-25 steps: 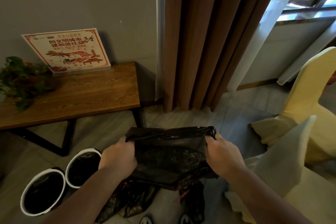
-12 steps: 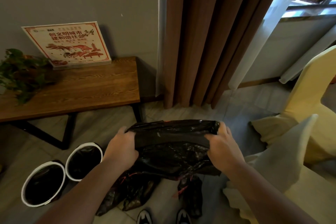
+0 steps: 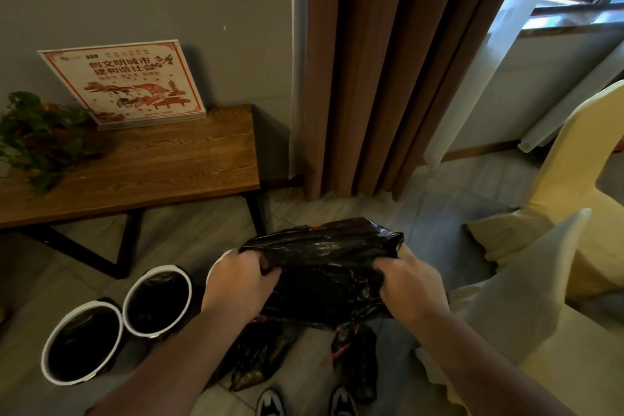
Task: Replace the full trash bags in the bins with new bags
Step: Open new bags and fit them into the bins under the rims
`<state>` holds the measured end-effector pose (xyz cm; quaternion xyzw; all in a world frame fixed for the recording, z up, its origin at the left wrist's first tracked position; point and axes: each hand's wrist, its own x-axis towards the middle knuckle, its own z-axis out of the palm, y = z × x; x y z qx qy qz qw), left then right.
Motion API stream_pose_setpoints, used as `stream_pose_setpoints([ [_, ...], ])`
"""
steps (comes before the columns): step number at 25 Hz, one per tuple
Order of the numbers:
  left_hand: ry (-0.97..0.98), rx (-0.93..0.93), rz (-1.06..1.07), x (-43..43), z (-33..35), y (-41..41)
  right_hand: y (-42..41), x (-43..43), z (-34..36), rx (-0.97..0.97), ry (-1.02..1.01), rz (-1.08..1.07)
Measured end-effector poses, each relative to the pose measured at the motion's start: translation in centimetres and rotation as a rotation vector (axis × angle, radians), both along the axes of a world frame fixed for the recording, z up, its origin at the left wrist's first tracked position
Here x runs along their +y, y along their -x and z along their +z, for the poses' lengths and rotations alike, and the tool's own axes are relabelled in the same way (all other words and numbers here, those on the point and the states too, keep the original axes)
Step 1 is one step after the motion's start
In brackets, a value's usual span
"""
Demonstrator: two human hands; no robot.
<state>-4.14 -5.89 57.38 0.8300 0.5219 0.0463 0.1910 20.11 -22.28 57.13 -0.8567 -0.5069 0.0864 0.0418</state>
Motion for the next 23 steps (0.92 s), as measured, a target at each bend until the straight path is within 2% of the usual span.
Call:
stream_pose_setpoints([
  [3,-0.111,0.111,-0.08,0.1,-0.3,0.4,-0.1,-0.4,0.2,-0.047,0.112,0.009],
  [6,-0.081,0.342,-0.215,0.5,-0.3,0.9,-0.4,-0.7,0.1,-0.04,0.157,-0.013],
  [9,-0.021,0.396,-0.25,0.7,-1.3,1.4,-0.3,-0.9,-0.3,0.04,0.139,-0.015],
  [13,0.098,0.271,-0.203,0.9,-2.3,1.9,0.5,-0.7,-0.8,0.157,0.151,0.033],
  [16,0.159,0.133,-0.103,0.8,-2.4,1.8,0.7,-0.2,-1.4,0.149,0.156,0.05],
  [20,-0.099,0.067,0.061,-0.1,-2.6,1.4,1.6,0.5,-1.7,0.024,0.131,0.097],
  [23,-0.111,-0.036,0.028,0.4,-3.5,2.0,2.5,1.1,-2.2,0.012,-0.006,0.076],
])
